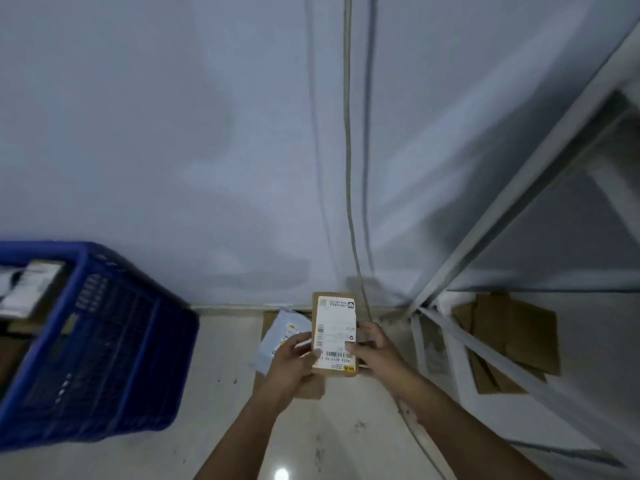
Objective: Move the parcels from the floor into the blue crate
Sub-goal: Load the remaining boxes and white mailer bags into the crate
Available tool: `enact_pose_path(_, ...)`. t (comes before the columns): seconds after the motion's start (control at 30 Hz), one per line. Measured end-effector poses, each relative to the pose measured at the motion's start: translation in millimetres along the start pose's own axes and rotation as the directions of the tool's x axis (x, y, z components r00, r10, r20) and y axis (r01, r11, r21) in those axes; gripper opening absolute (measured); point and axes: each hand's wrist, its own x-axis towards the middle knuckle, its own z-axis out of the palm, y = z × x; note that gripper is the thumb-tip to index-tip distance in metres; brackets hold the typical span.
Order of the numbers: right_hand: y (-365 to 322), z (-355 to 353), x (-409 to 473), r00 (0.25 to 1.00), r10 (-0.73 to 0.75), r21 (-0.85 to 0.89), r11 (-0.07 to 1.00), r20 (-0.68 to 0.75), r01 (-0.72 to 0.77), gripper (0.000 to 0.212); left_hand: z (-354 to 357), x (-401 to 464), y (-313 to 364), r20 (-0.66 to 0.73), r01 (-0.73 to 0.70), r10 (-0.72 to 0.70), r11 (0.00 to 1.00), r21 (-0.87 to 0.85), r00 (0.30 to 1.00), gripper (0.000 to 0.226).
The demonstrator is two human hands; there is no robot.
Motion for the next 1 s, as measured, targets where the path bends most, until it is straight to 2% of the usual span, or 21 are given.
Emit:
enact_pose_path(0.1,-56,29,-62,0.994,-0.096,-0.015,0.995,0.048,0.097,0.043,-21,-75,54,0.0,-0.061,0.061,0.998,-0.031,0.998,0.022)
enact_pose_path(0.27,-124,97,-158,0.971,-0.208,-0.04,0.976,0.12,0.214,0.042,-76,-176,105,-0.055,-0.142,0.137,0.985,-0.097,0.989,0.034)
enact_pose_path(0.57,-174,259,-266,0.925,-0.326,-0.1,0.932,0.197,0.349,0.045,-226,-297,144,-0.111,-0.282,0.268,0.948,-0.145,0.957,0.039)
enact_pose_path(0.77,-168,375,-306,0.926,-0.306,-0.079,0.941,0.222,0.33,0.047,-332,-349,139,-0.148,-0.295,0.272,0.941,-0.164,0.951,0.035)
enact_pose_path(1.0,-146,454,-290,0.954,-0.217,-0.069,0.969,0.205,0.236,0.045,-410,-339,131,-0.14,-0.172,0.149,0.97,-0.173,0.979,0.032)
